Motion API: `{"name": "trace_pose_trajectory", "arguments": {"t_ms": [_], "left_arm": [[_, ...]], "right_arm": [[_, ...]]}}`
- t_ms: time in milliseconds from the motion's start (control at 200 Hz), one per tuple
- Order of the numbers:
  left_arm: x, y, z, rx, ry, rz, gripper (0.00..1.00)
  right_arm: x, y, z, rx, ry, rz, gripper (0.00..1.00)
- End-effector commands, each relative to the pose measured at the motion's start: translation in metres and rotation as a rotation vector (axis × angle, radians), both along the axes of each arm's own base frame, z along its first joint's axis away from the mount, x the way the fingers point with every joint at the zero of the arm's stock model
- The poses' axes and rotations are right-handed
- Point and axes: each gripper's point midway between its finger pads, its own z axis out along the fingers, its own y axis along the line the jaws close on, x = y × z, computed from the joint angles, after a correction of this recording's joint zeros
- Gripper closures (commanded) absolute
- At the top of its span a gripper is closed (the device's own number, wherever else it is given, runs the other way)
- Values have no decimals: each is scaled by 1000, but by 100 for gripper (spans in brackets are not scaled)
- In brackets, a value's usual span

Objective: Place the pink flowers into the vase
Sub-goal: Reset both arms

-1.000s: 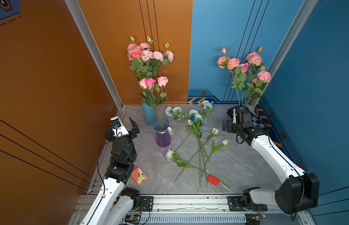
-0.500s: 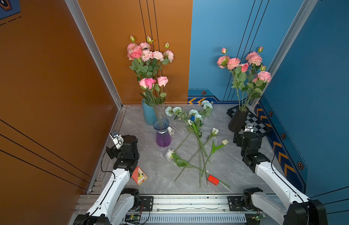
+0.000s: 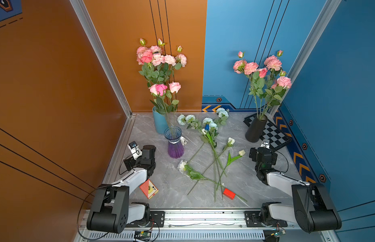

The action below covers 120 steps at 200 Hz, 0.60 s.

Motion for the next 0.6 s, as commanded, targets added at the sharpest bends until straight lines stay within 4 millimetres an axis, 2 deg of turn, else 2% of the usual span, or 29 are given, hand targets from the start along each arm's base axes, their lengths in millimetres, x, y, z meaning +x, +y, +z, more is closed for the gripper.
{"name": "trace_pose_trajectory", "arguments": {"t_ms": [0,150,250,390,486,596], "left_arm": [[22,-10,7,-28,-98,-71,1],[43,-20,8,-13,-83,-195,1],[62,-41,4,-19,-114,-373,1],[69,-52,-3,-19,-126,-460,1],[75,-57,-6,-39,-123,-505,2],[82,-81,-22,-65,-94,-664,1]], "right_arm": [[15,11,18,55,-124,76,0],[23,14,13,116,-180,107,0],[29,23,-3,120,-183,165,0],[29,32,-7,104,-170,211,0],[30,32,-5,102,-194,212,0],[32,31,-7,108,-182,208,0]]}}
